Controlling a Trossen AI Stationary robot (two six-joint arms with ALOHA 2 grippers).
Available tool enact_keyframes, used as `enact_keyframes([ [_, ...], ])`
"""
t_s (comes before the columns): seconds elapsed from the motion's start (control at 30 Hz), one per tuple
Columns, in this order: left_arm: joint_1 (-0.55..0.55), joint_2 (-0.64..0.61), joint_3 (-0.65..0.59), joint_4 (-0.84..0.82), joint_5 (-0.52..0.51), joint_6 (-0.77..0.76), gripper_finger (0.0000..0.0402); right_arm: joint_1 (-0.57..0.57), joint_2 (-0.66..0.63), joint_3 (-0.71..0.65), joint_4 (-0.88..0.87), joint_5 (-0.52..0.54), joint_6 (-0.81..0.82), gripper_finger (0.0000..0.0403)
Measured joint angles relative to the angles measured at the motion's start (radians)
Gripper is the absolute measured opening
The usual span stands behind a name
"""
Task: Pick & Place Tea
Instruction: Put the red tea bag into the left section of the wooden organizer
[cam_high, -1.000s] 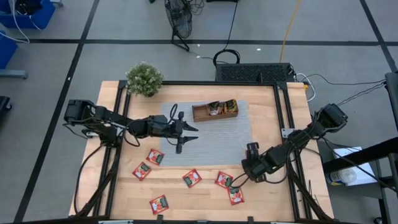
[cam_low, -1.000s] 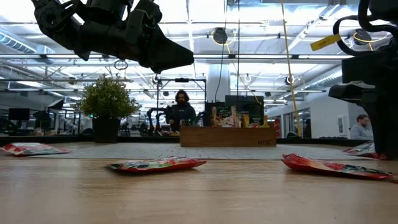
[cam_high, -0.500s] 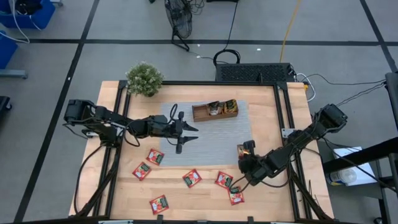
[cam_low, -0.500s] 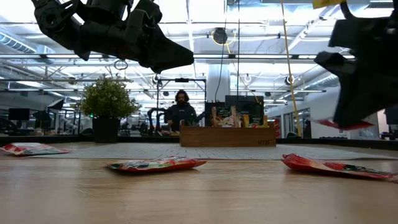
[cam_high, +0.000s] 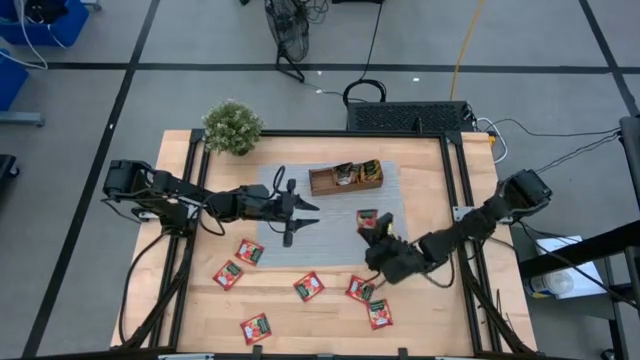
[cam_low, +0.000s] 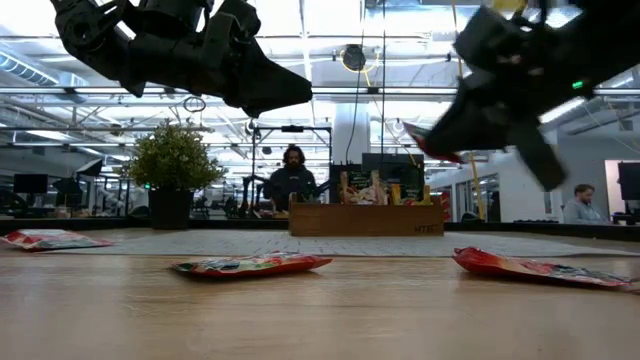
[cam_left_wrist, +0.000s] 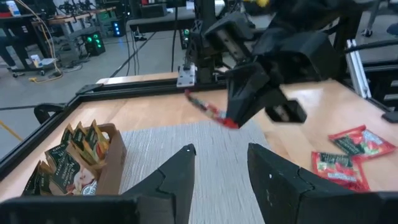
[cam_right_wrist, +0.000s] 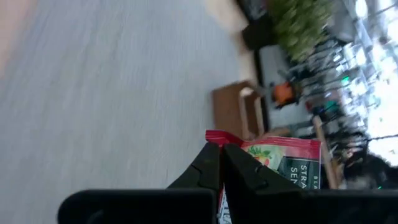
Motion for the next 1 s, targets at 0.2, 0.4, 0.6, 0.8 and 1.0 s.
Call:
enact_keyframes([
  [0.2,-0.003,0.0,0.0,0.059,-0.001,-0.023,0.0152,-0.115,0.027,-0.086,0.48,-0.126,-0.309,0.0],
  [0.4,-0.004,0.0,0.0,0.064,-0.003,0.001,0.0152,-0.228,0.092,-0.092,0.701,-0.255,-0.444,0.0],
  [0.6,0.0,0.002,0.002,0.079,-0.072,-0.127,0.0152,-0.299,0.153,-0.092,0.775,-0.34,-0.478,0.0],
  [0.8,0.06,0.003,0.067,-0.06,-0.216,-0.444,0.0169,-0.312,0.175,-0.092,0.823,-0.341,-0.529,0.0],
  [1.0,0.095,0.047,0.138,-0.145,-0.147,-0.591,0.023,-0.312,0.175,-0.092,0.843,-0.343,-0.561,0.0],
])
